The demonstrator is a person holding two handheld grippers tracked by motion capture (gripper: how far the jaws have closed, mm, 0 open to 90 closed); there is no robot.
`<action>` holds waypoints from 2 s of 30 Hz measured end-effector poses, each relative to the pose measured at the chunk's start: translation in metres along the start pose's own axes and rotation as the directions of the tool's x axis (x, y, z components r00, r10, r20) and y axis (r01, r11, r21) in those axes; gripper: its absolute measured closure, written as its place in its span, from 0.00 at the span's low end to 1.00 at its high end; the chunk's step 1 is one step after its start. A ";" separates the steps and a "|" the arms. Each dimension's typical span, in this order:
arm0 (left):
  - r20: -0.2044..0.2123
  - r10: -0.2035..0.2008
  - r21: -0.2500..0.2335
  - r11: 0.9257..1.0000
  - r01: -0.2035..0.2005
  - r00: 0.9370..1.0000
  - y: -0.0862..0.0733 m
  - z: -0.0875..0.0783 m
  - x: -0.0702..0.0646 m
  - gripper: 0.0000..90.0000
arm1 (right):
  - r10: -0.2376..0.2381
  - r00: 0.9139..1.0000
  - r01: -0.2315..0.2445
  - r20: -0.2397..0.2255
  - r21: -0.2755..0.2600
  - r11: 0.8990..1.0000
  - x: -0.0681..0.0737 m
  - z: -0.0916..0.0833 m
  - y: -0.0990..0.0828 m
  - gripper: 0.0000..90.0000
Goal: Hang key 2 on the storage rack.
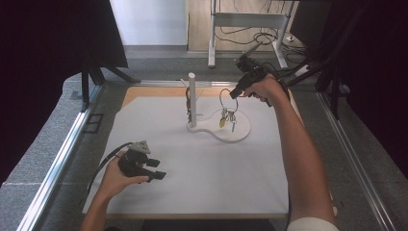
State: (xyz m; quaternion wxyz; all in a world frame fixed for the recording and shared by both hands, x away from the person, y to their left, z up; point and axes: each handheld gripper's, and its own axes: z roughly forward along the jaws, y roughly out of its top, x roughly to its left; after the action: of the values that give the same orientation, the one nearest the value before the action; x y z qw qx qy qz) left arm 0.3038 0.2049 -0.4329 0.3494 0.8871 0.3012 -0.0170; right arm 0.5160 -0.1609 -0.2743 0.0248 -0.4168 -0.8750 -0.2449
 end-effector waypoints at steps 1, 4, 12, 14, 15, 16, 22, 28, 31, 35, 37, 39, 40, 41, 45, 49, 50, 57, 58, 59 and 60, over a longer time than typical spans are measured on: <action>0.001 -0.005 -0.004 1.000 0.005 1.000 0.000 0.000 0.000 0.46 | -0.001 1.000 0.001 0.001 -0.001 1.000 0.000 0.001 0.001 0.97; 0.000 0.000 -0.004 1.000 0.000 1.000 0.000 0.000 0.000 0.46 | 0.001 1.000 -0.001 0.004 -0.004 1.000 0.001 0.002 0.004 0.97; 0.002 0.005 -0.007 1.000 -0.005 1.000 0.000 -0.002 0.000 0.46 | 0.000 1.000 0.000 -0.001 -0.006 1.000 0.002 0.013 0.014 0.97; 0.005 0.006 -0.006 1.000 -0.006 1.000 0.000 -0.002 -0.001 0.46 | -0.002 1.000 0.002 -0.001 -0.008 1.000 0.002 0.015 0.018 0.97; 0.006 0.006 -0.006 1.000 -0.006 1.000 0.000 -0.001 -0.001 0.46 | -0.001 1.000 0.001 0.001 -0.010 1.000 0.002 0.016 0.020 0.97; 0.006 0.006 -0.005 1.000 -0.006 1.000 0.000 -0.002 -0.001 0.46 | -0.002 1.000 0.003 0.002 -0.011 1.000 0.003 0.017 0.021 0.97; 0.004 0.009 -0.009 1.000 -0.009 1.000 -0.001 -0.004 -0.001 0.46 | -0.005 1.000 0.005 0.008 -0.013 1.000 0.005 0.024 0.031 0.97; 0.006 0.011 -0.012 1.000 -0.011 1.000 -0.002 -0.006 -0.002 0.46 | -0.012 1.000 0.012 0.007 -0.017 1.000 0.009 0.030 0.036 0.97; 0.007 0.009 -0.016 1.000 -0.009 1.000 -0.002 -0.006 -0.003 0.46 | -0.010 1.000 0.010 0.008 -0.017 1.000 0.010 0.032 0.038 0.97; 0.006 0.012 -0.015 1.000 -0.012 1.000 -0.003 -0.007 -0.004 0.46 | -0.015 1.000 0.015 0.009 -0.019 1.000 0.011 0.035 0.042 0.97; 0.006 0.014 -0.015 1.000 -0.014 1.000 -0.003 -0.007 -0.004 0.46 | -0.016 1.000 0.016 0.009 -0.021 1.000 0.012 0.037 0.044 0.97; 0.005 0.012 -0.017 1.000 -0.012 1.000 -0.004 -0.008 -0.005 0.46 | -0.022 1.000 0.022 0.007 -0.020 1.000 0.013 0.038 0.047 0.97; 0.006 0.012 -0.017 1.000 -0.012 1.000 -0.004 -0.008 -0.005 0.46 | -0.027 1.000 0.027 0.006 -0.021 0.999 0.015 0.039 0.048 0.97; 0.007 0.014 -0.019 1.000 -0.014 1.000 -0.004 -0.008 -0.005 0.46 | -0.031 1.000 0.031 0.004 -0.023 0.999 0.016 0.040 0.049 0.97; 0.007 0.012 -0.019 1.000 -0.012 1.000 -0.004 -0.009 -0.005 0.46 | -0.038 0.999 0.038 0.000 -0.028 0.999 0.019 0.043 0.053 0.97; 0.007 0.011 -0.024 1.000 -0.011 1.000 -0.005 -0.009 -0.005 0.46 | -0.043 0.999 0.043 -0.003 -0.023 0.999 0.023 0.047 0.056 0.97; 0.007 0.012 -0.024 1.000 -0.011 1.000 -0.005 -0.009 -0.005 0.46 | -0.046 0.999 0.046 -0.004 -0.023 0.999 0.024 0.049 0.057 0.97; 0.009 0.017 -0.019 1.000 -0.017 1.000 -0.005 -0.009 -0.005 0.46 | -0.065 0.998 0.064 -0.024 -0.007 0.998 0.032 0.059 0.055 0.97; 0.008 0.017 -0.018 1.000 -0.017 1.000 -0.005 -0.009 -0.005 0.46 | -0.068 0.997 0.067 -0.027 -0.005 0.998 0.033 0.061 0.054 0.97; 0.007 0.017 -0.015 1.000 -0.017 1.000 -0.005 -0.009 -0.005 0.46 | -0.071 0.997 0.071 -0.032 -0.003 0.997 0.033 0.064 0.054 0.97; 0.006 0.015 -0.013 1.000 -0.015 1.000 -0.005 -0.008 -0.005 0.46 | -0.072 0.997 0.072 -0.035 0.000 0.997 0.034 0.066 0.053 0.97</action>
State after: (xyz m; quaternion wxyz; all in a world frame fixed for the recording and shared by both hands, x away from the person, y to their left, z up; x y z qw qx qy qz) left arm 0.2952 0.2100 -0.4281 0.3560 0.8870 0.2938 -0.0151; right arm 0.5436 -0.0785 -0.3021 0.0314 -0.3806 -0.8892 -0.2521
